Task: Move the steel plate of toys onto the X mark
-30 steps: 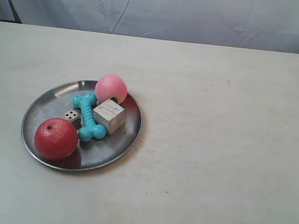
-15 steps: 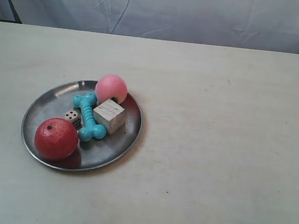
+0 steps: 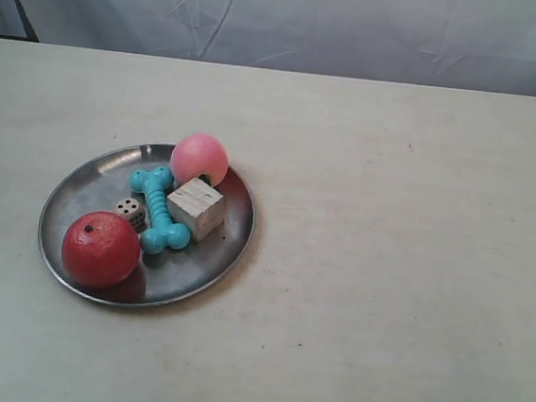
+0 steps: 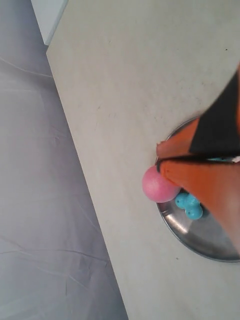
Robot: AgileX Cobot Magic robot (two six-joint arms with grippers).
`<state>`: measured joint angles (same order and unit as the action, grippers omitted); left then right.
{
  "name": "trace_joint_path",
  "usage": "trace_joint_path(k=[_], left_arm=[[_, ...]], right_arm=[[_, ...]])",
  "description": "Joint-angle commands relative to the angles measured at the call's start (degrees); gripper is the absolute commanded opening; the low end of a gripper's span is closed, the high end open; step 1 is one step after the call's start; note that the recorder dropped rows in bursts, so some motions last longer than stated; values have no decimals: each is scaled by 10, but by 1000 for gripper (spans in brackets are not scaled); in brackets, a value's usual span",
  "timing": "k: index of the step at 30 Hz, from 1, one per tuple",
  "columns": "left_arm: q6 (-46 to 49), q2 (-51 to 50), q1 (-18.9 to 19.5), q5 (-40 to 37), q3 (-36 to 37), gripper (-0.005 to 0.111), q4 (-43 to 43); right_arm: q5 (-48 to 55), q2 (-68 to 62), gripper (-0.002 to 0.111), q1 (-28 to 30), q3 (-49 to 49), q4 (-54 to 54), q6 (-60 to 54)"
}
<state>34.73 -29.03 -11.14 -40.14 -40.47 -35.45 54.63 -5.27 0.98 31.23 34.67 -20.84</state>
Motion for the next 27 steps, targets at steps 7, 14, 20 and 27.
trace_joint_path(k=[7, 14, 20, 27], left_arm=[[-1, 4, -5, 9, 3, 0, 2], [-1, 4, -5, 23, 3, 0, -11], [-1, 4, -5, 66, 3, 0, -15], [-2, 4, -5, 38, 3, 0, -67]], right_arm=[[-517, 10, 0, 4, -129, -231, -1], [-611, 10, 0, 4, -281, -239, -1], [-551, 10, 0, 4, -312, -234, -1], [-515, 10, 0, 4, -312, -234, -1]])
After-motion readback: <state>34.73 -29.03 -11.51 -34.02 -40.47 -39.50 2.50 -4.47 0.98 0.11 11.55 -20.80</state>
